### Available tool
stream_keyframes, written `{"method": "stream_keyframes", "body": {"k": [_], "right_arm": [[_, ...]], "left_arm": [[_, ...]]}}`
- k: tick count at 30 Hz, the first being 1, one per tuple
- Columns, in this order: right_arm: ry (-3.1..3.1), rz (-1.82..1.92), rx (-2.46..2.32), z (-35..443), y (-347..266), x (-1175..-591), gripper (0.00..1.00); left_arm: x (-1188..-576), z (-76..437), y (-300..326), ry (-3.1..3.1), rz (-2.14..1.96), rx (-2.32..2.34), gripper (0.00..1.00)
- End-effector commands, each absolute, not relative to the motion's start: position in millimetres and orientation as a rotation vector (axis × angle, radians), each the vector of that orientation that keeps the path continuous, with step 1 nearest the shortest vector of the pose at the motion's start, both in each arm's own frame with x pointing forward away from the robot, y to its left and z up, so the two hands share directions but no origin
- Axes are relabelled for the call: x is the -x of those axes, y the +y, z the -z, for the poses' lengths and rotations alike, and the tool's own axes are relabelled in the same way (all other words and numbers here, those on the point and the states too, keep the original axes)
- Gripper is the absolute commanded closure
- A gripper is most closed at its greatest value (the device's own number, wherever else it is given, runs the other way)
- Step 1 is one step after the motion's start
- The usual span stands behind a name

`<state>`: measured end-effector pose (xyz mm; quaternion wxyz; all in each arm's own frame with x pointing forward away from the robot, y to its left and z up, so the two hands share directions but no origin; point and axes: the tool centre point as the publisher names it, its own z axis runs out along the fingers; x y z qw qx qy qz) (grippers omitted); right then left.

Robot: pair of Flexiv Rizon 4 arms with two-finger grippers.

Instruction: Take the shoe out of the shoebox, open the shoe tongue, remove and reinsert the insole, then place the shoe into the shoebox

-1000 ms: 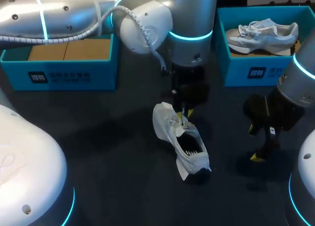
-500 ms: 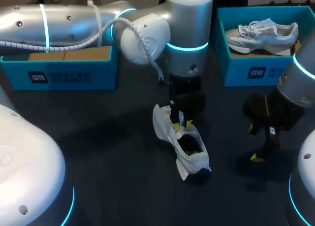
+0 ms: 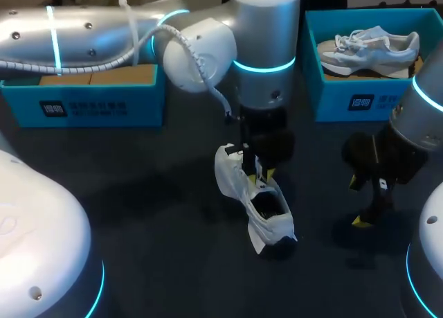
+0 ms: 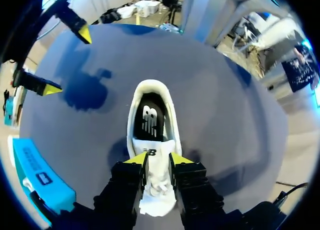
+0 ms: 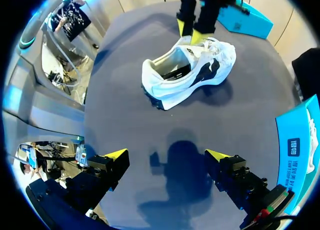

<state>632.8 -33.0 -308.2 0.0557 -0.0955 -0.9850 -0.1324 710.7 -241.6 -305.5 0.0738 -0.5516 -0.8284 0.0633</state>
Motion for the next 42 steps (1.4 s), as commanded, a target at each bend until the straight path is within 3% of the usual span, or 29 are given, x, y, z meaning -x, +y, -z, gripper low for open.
{"method": "stream_keyframes", "body": {"k": [1, 2, 3, 4, 8, 26, 35, 42], "right_arm": [[-2.99, 0.4, 0.29, 309.5, -32.2, -632.8, 0.0], [-2.99, 0.4, 0.29, 309.5, -32.2, -632.8, 0.0], [-2.99, 0.4, 0.29, 309.5, -32.2, -632.8, 0.0], [-2.99, 0.4, 0.29, 309.5, -32.2, -632.8, 0.0], [-2.99, 0.4, 0.29, 309.5, -32.2, -632.8, 0.0], [-2.99, 0.4, 0.29, 309.5, -32.2, -632.8, 0.0], [-2.995, 0.396, 0.266, 308.1, -34.0, -634.5, 0.0], [-3.038, 0.393, 0.214, 302.2, -69.7, -639.3, 0.0]], "left_arm": [[-702.9, 282.7, -231.9, -2.539, -0.172, 1.585, 0.59], [-701.7, 280.5, -231.2, -2.551, -0.163, 1.563, 0.52], [-699.8, 277.7, -230.2, -2.573, -0.159, 1.528, 0.18], [-697.1, 274.0, -227.3, -2.602, -0.177, 1.457, 0.0], [-684.1, 268.1, -217.6, -2.674, -0.2, 1.265, 0.0], [-676.5, 265.4, -214.7, -2.707, -0.145, 1.276, 0.0], [-659.1, 263.7, -216.8, -2.932, -0.114, 0.803, 0.0], [-633.7, 271.7, -223.4, -3.042, -0.066, 0.544, 0.0]]}}
